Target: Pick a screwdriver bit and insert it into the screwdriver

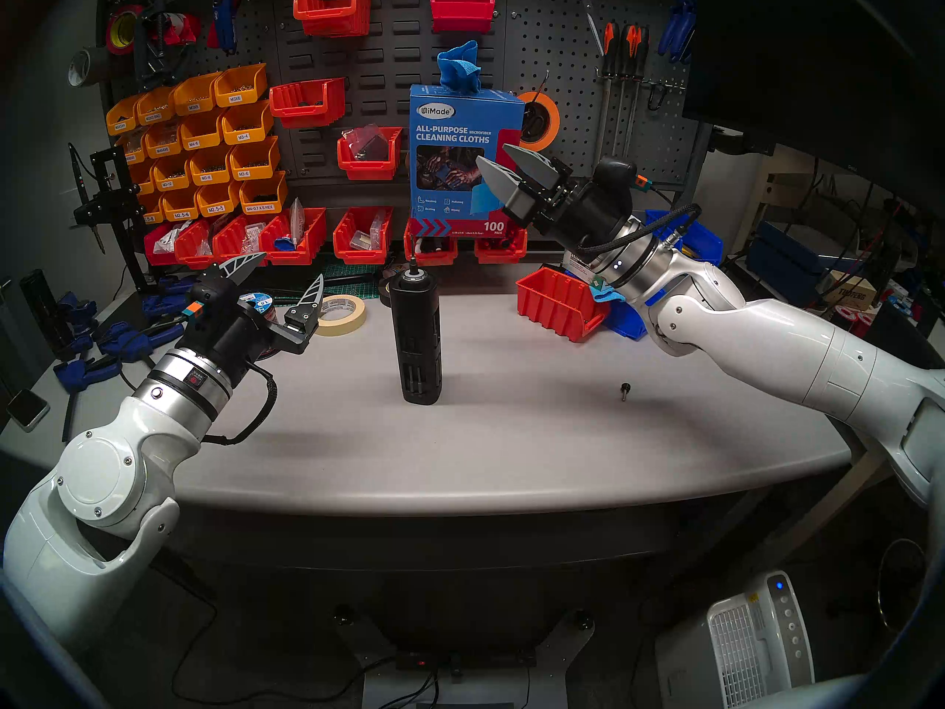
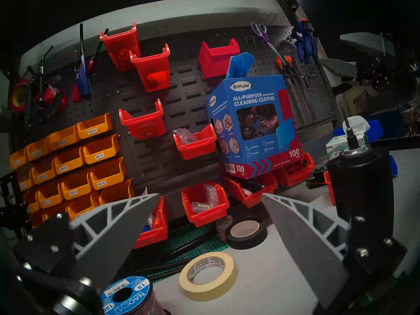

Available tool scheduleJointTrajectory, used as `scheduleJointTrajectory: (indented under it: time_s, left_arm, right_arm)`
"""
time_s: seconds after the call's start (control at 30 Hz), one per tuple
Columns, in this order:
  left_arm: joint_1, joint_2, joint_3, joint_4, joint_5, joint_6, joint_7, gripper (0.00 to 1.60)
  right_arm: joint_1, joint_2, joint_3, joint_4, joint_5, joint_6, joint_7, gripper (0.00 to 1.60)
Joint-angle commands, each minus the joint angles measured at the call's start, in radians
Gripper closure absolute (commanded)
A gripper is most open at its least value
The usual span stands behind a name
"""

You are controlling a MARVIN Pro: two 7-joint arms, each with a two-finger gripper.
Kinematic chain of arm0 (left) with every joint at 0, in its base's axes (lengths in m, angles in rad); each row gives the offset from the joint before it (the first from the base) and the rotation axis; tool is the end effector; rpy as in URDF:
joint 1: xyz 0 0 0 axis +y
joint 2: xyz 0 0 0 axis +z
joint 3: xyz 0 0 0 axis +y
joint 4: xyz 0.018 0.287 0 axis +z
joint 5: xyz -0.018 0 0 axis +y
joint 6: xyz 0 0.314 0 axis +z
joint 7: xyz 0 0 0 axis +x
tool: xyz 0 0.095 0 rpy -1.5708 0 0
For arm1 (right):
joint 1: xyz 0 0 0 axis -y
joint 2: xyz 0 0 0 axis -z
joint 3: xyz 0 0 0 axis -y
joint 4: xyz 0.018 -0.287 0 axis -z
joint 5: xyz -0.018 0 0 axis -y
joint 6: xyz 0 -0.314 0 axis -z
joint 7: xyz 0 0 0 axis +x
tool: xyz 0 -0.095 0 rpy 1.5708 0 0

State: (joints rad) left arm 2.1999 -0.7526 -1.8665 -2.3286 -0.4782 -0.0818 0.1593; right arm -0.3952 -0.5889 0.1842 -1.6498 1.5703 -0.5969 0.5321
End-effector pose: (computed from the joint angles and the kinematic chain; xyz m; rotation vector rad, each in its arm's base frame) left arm 0.2882 0.0907 -0.1263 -1.8387 0.5387 -2.4053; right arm 0.4540 0.0231 -0.0618 -1.0486 -0.6812 -1.8297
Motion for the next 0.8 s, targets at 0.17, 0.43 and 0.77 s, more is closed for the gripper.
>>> scheduleJointTrajectory:
  time_s: [0.17,0.43,0.77]
  left_arm:
    - [-0.012,-0.012,0.040,-0.020,0.151,-0.089,0.041,0.00]
    - [-0.038,-0.012,0.108,0.000,0.247,-0.114,0.064,0.00]
    - [-0.047,-0.016,0.134,0.009,0.313,-0.118,0.090,0.00]
  right_arm:
    - [-0.026,0.159,0.027,-0.088,-0.005,-0.069,-0.077,0.00]
    - [-0.046,0.254,0.010,-0.169,-0.026,-0.061,-0.133,0.00]
    - [-0.072,0.350,-0.026,-0.248,-0.061,-0.050,-0.190,0.00]
